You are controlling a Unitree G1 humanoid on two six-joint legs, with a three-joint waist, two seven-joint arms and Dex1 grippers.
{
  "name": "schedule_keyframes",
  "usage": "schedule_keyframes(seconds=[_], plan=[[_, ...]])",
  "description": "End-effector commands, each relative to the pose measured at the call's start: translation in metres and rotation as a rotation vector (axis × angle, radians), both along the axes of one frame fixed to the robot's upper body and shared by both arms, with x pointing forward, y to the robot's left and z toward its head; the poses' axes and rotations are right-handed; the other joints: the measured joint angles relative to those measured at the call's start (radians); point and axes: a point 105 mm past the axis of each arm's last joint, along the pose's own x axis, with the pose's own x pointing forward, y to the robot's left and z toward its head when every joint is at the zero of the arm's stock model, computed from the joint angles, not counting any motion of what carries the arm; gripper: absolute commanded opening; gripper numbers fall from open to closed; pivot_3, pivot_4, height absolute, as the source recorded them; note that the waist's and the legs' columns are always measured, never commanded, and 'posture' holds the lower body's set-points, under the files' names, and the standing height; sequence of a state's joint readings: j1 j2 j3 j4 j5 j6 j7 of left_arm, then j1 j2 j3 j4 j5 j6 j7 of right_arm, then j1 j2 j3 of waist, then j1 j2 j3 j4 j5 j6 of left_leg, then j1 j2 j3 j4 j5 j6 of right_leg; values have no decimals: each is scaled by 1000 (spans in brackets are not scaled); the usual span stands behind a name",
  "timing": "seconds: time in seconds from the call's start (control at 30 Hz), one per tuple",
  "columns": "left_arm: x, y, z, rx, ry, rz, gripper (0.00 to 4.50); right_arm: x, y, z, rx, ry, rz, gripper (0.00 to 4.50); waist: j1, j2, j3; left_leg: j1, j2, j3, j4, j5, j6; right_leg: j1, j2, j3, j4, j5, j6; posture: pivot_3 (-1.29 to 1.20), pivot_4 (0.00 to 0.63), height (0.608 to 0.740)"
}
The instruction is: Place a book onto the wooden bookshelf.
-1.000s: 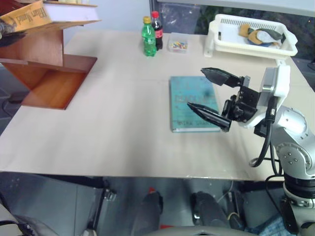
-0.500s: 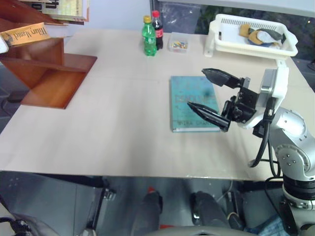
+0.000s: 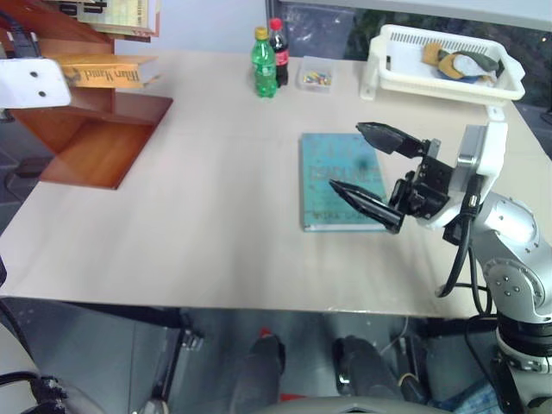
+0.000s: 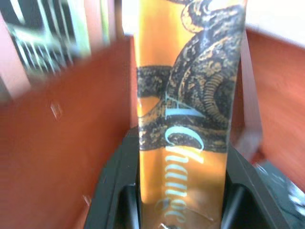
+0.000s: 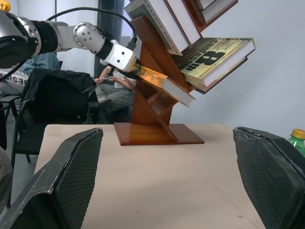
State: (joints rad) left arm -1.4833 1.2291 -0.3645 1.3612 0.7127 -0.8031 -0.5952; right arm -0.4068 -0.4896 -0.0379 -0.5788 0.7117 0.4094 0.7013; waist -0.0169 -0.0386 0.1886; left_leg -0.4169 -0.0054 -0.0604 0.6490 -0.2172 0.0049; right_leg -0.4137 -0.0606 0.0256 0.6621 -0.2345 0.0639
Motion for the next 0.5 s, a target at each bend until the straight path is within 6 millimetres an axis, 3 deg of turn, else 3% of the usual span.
schedule_keyframes(seconds=[0.03,0.3,0.5], plan=[[-4,-6,22,0,-78,-34,1030,-8,-4,10,9,-57,-7,4500,-1,0,0,0,0,0,0,0,0,0,0,0,0,0,0,0,150,740],[-5,-8,15,-101,-27,-50,1030,-7,-6,9,6,-52,-18,4500,-3,-1,0,0,0,0,0,0,0,0,0,0,0,0,0,0,150,740],[-6,2,15,-115,-45,1,1030,-8,-8,9,1,-47,-28,4500,-3,-1,0,0,0,0,0,0,0,0,0,0,0,0,0,0,150,740]])
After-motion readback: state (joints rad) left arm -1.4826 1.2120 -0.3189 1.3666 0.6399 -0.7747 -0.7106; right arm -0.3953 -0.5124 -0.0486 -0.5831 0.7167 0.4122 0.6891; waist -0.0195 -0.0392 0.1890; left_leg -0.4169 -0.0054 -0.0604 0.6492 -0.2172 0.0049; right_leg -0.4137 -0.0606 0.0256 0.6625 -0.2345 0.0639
